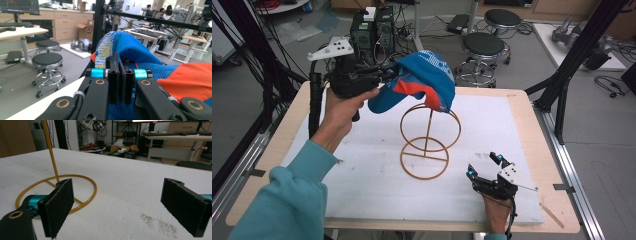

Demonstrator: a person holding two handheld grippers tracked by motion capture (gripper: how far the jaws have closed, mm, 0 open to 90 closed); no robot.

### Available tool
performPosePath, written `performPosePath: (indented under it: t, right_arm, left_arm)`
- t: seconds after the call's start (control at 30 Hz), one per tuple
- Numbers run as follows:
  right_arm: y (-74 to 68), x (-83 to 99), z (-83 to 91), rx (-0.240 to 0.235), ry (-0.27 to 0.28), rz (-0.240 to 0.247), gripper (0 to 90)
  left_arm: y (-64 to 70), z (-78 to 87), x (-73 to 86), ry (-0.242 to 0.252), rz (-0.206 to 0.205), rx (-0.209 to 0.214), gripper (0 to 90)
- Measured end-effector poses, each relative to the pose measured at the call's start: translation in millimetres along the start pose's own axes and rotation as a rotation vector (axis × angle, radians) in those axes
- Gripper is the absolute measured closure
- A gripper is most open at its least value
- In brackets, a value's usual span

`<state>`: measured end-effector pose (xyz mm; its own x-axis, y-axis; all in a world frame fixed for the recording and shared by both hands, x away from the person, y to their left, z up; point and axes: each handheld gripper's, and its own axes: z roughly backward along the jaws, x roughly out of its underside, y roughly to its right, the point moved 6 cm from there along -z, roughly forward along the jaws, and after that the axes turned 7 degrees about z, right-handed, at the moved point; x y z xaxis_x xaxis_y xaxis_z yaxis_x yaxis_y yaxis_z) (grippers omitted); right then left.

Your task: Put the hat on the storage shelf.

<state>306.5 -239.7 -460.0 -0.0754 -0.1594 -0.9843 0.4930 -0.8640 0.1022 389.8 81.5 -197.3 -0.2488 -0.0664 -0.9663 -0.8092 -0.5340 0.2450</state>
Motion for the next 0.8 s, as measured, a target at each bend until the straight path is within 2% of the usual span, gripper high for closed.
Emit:
performPosePath:
  t: [0.13, 0.47, 0.8]
  right_arm:
    - [-0.3, 0.1, 0.1, -0.001, -0.001, -0.004, 10.5]
    - [-0.1, 0.0, 0.0, -0.001, 0.0, -0.002, 10.5]
    - [-0.1, 0.0, 0.1, -0.001, 0.0, -0.003, 10.5]
  left_arm:
    - [9.1, -8.7, 5.7, -0.029, -0.023, 0.014, 87.1]
    - [25.9, -32.3, 28.7, -0.1, -0.05, 0.053, 87.1]
    - [26.9, -40.3, 43.5, -0.138, -0.044, 0.061, 87.0]
